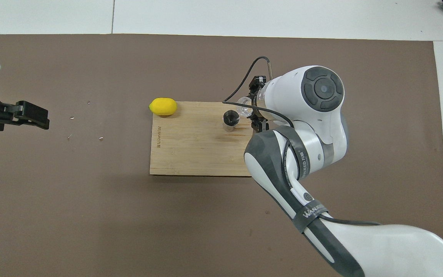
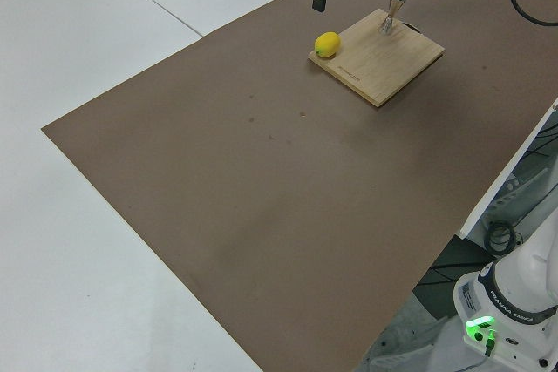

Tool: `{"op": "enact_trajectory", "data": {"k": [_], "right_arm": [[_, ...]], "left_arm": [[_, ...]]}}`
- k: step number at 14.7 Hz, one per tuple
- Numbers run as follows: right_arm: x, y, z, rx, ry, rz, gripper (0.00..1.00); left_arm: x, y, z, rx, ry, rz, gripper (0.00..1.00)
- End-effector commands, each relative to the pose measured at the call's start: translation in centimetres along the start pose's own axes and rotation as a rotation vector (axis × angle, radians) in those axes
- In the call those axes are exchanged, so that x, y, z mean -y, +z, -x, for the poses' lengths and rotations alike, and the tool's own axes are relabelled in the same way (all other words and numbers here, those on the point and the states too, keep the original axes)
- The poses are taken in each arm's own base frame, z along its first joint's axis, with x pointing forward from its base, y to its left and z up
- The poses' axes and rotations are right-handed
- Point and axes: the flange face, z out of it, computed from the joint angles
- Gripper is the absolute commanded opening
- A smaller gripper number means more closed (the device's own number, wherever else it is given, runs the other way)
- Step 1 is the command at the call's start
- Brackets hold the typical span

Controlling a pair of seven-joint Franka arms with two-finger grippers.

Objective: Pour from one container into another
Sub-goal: 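Tilt the glass cup over the metal cup with the right gripper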

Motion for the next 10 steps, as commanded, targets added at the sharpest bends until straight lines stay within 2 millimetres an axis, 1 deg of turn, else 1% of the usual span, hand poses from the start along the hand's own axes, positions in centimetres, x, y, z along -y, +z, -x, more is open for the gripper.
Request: {"op": "enact_trajectory", "data": {"k": [1,4,5,6,10], "right_arm": [[0.3,-0.1,0.9,-0.043,-0.028,-0.004,0.0],[0.2,-0.1,1.0,-0.085,-0.067,-0.009,0.0],[-0.3,0.1,1.9,-0.105,-0.099,-0.007,0.0],[-0.3,0.2,2.0,-0.111,-0.109,-0.009,0.0],[-0.3,0.2,2.1,-0.144,-0.147,-0.026,0.0]], "left_arm": [[0.9,-0.6,0.5,-0.001,-0.009,0.019,1.0],[0.9,-0.4,0.9,-0.009,-0.009,0.017,1.0],[0.8,-0.4,0.9,-0.007,-0.011,0.017,1.0],[0.8,-0.4,0.9,-0.009,-0.015,0.017,1.0],[0.4,-0.5,0.7,-0.024,-0.006,0.018,1.0]]}}
